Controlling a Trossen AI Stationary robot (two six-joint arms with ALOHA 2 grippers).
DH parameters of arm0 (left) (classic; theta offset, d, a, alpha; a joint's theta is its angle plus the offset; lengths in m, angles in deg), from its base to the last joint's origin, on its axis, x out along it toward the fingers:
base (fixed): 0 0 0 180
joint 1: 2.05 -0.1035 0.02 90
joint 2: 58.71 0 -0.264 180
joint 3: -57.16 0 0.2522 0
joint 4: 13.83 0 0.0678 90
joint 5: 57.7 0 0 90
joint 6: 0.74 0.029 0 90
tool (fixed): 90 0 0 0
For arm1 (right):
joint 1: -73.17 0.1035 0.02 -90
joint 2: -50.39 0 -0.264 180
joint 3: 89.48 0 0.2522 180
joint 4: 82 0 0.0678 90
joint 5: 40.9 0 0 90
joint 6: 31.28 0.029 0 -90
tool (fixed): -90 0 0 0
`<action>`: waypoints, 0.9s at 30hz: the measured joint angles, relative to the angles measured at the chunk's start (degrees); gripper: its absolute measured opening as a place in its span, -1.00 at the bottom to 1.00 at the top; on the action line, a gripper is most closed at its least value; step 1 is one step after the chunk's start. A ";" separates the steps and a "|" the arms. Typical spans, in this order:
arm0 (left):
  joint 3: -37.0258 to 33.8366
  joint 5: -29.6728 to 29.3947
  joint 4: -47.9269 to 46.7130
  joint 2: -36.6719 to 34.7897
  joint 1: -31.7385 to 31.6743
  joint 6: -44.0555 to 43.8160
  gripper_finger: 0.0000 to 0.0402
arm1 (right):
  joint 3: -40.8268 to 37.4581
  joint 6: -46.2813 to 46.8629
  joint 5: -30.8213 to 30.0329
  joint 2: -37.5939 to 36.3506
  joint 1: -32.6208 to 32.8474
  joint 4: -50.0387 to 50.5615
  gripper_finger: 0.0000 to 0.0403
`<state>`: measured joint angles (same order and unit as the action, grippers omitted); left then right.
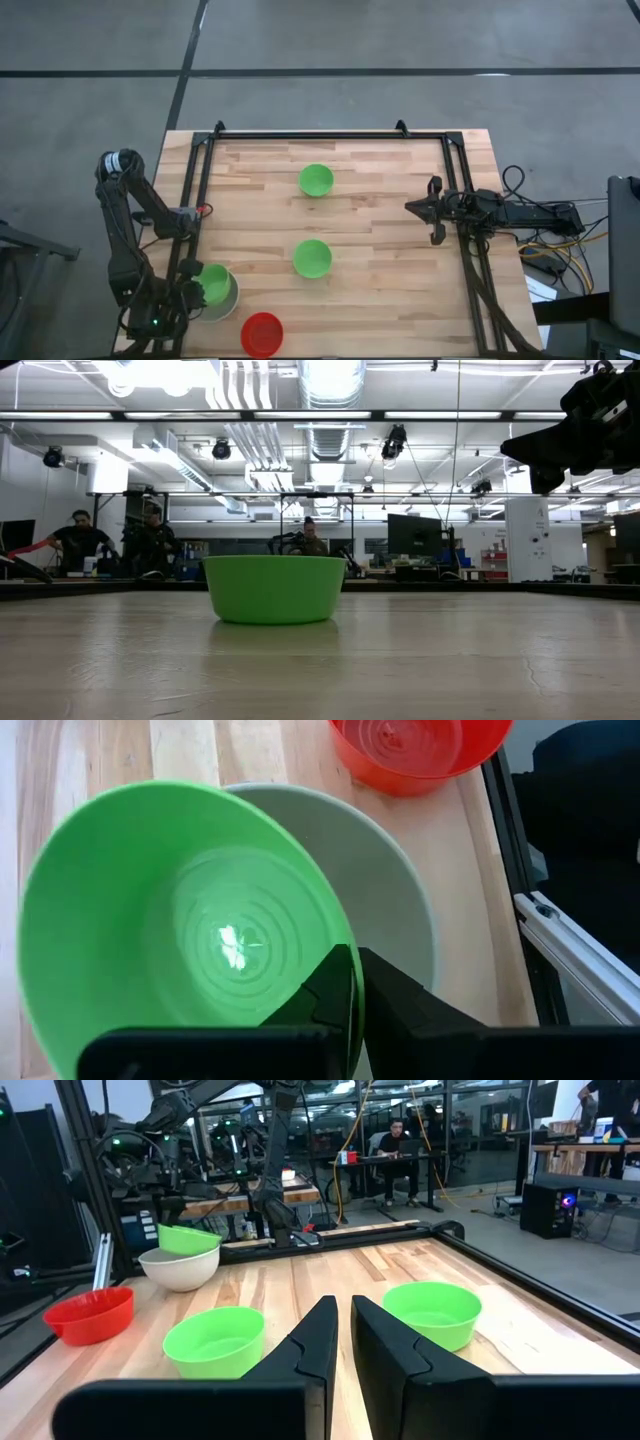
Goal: Nest bowls inside each other
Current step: Stack the top green bowl on the white bowl
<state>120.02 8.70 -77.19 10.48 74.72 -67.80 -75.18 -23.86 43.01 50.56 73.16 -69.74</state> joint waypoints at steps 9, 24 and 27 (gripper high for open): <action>0.00 0.00 -0.04 0.00 0.00 -0.05 -0.74 | 0.00 -0.07 0.00 0.00 0.00 0.00 -0.83; 0.00 0.00 -0.07 0.00 0.00 -0.25 -0.58 | 0.00 -0.06 -0.02 0.01 0.00 0.00 -0.83; 0.00 0.00 0.04 0.00 0.00 -0.27 -0.55 | 0.00 -0.10 0.00 -0.01 -0.01 0.00 -0.83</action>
<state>120.02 8.70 -77.15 10.48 74.72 -68.07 -75.18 -23.95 43.01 50.56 73.15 -69.74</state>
